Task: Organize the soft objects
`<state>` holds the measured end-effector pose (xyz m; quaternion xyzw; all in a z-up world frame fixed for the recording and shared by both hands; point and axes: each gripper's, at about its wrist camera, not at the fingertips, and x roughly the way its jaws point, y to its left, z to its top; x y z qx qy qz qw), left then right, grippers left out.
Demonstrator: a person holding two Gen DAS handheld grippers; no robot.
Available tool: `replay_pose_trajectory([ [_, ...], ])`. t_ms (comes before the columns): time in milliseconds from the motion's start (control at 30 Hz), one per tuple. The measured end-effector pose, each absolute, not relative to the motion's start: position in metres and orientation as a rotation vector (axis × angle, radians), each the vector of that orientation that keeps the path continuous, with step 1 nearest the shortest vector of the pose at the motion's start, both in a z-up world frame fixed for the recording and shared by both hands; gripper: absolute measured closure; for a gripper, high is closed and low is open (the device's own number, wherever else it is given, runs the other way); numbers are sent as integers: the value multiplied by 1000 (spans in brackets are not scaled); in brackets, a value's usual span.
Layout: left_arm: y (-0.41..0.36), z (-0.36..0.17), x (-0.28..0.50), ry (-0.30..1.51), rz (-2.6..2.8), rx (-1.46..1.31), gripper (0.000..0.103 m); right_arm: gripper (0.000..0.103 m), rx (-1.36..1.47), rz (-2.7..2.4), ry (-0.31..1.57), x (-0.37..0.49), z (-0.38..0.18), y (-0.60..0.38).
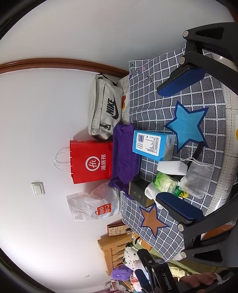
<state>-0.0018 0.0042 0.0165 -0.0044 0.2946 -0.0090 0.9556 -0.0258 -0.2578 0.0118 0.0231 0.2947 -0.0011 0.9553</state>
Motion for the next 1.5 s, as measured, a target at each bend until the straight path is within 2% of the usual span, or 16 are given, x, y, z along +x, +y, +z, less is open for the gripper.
replay_pose_trajectory([
  [1500, 9, 20, -4, 589, -23, -3, 0, 0, 37, 8, 581, -29, 14, -252],
])
